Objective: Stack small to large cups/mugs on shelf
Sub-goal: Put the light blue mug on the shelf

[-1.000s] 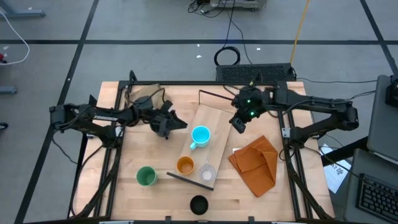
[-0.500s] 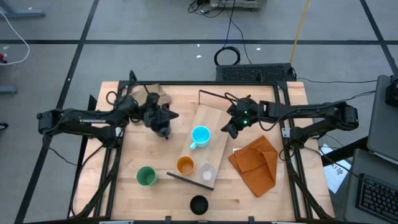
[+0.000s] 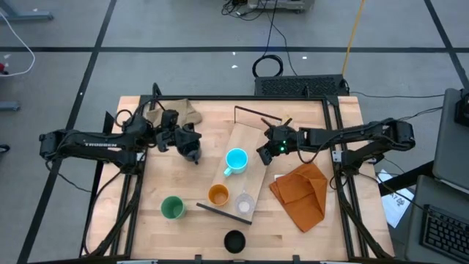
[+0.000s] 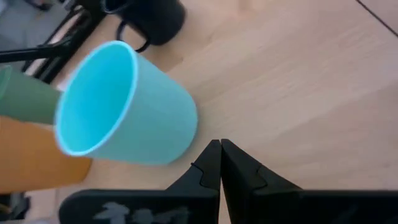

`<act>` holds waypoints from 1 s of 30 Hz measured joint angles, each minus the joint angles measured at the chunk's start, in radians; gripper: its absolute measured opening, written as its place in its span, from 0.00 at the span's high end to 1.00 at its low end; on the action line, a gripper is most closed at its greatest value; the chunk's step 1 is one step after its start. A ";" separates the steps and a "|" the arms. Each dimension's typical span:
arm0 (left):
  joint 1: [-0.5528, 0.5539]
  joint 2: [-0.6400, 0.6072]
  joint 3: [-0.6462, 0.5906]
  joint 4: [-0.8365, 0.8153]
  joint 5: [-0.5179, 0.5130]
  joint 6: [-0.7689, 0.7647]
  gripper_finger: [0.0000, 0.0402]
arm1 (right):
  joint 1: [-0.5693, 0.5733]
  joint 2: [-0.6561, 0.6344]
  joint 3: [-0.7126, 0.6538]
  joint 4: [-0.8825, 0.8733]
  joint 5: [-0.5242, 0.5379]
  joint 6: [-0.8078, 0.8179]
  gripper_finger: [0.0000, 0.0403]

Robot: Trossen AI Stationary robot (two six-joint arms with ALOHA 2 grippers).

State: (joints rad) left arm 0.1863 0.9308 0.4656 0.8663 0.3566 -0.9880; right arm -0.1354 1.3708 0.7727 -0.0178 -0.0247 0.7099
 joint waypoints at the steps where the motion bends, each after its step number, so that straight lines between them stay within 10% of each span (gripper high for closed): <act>1: -0.003 -0.001 0.000 0.001 0.000 -0.001 1.00 | 0.012 0.008 0.000 0.004 0.022 0.007 1.00; 9: -0.019 -0.022 0.000 -0.001 -0.019 0.006 1.00 | 0.098 0.045 0.001 0.028 0.261 0.053 1.00; 30: -0.020 -0.064 0.000 -0.003 -0.009 -0.039 1.00 | 0.165 0.148 0.002 0.291 0.260 0.041 1.00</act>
State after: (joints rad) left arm 0.1665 0.8668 0.4652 0.8631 0.3473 -1.0266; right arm 0.0292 1.5188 0.7750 0.2734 0.2348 0.7510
